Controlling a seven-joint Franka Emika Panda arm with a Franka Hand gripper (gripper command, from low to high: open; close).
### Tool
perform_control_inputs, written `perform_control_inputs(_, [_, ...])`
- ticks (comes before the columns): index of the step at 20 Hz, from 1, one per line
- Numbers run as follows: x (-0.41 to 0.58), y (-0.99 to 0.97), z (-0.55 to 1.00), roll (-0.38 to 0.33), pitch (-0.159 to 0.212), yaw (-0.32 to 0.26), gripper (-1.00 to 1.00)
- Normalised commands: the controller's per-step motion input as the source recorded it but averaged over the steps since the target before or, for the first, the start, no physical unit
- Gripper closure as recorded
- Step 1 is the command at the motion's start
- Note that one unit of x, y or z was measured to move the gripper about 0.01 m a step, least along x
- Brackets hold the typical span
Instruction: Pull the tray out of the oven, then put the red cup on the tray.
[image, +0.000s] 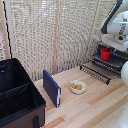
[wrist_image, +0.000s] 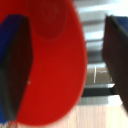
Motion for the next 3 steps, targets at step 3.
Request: perform_control_inputs(3, [0.214,0.03,0.93,-0.010,0.007,-0.013,-1.00])
